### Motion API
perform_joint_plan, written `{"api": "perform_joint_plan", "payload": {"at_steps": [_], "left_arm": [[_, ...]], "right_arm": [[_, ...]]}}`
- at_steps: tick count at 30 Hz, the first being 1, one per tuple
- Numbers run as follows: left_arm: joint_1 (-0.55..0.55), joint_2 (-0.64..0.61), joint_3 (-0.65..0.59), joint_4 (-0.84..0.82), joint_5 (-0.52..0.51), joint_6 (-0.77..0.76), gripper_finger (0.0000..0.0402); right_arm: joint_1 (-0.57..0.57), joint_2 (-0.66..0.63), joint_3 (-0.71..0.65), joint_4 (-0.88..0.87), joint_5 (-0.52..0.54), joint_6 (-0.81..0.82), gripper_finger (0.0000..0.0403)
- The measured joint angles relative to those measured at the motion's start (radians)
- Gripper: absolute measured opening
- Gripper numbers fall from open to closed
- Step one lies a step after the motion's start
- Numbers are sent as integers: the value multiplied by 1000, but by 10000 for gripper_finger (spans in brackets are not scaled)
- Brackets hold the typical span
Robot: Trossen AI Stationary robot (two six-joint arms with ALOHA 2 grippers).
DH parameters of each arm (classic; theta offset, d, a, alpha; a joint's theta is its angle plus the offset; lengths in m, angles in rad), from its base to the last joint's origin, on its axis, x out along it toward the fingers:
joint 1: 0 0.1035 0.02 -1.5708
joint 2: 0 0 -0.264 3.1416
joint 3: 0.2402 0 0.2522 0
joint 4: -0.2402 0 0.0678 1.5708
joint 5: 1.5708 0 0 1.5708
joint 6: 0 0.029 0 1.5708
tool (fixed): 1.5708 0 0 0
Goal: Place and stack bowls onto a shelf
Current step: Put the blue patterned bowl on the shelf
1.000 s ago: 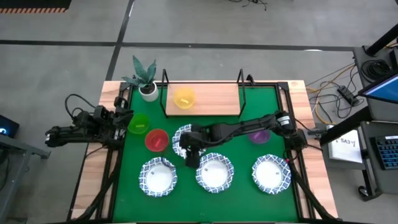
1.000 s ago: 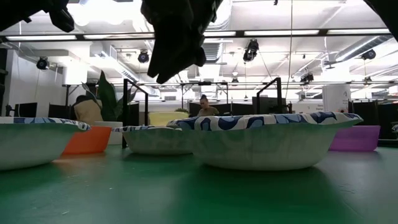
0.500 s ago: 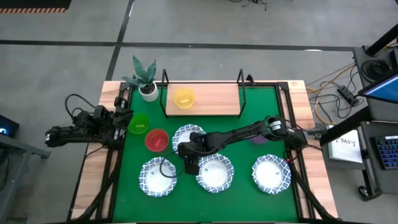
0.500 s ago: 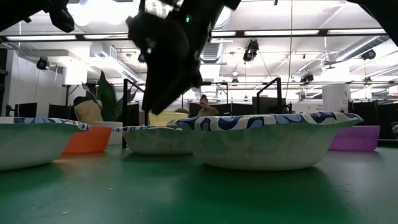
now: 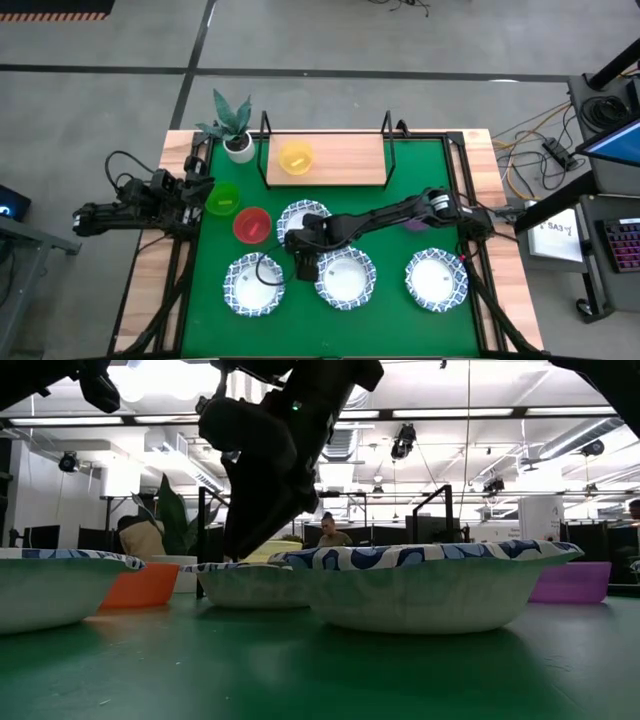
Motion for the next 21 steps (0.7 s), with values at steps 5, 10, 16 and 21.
{"api": "perform_joint_plan", "payload": {"at_steps": [5, 10, 16, 21], "left_arm": [[0, 0, 0, 0, 0, -3, 52], [0, 0, 0, 0, 1, -10, 52], [0, 0, 0, 0, 2, -10, 52], [0, 0, 0, 0, 2, -10, 52]], "right_arm": [[4, 43, -2, 10, -4, -2, 106], [4, 53, -2, 18, -4, -8, 86], [3, 46, 3, 10, 1, -20, 28], [7, 30, 21, -26, -2, -37, 11]]}}
